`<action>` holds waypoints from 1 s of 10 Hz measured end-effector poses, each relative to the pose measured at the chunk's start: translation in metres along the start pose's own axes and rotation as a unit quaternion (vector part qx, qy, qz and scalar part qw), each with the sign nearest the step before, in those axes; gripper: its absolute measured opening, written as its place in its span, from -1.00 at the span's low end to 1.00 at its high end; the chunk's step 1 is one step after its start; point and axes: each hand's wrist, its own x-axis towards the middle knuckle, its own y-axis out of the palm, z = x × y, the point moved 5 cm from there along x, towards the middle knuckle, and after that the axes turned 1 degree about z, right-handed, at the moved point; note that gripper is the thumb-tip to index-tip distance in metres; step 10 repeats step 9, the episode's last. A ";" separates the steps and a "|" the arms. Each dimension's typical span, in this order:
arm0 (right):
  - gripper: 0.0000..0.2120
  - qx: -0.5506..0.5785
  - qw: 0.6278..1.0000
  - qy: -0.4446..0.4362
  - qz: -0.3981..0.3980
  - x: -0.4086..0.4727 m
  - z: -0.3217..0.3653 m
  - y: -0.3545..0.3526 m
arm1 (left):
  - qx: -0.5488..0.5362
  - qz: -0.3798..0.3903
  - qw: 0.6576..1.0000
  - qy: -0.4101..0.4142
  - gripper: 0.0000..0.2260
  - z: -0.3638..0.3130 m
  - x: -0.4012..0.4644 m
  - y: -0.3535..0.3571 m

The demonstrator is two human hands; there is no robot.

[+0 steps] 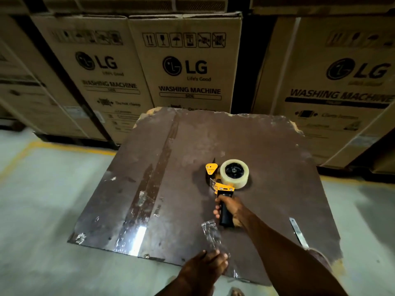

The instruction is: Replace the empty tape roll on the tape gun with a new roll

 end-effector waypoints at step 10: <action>-0.69 -0.286 0.933 -0.147 -0.161 -0.021 0.012 -0.024 | 0.011 0.032 0.993 0.111 -0.37 -0.007 -0.007 -0.058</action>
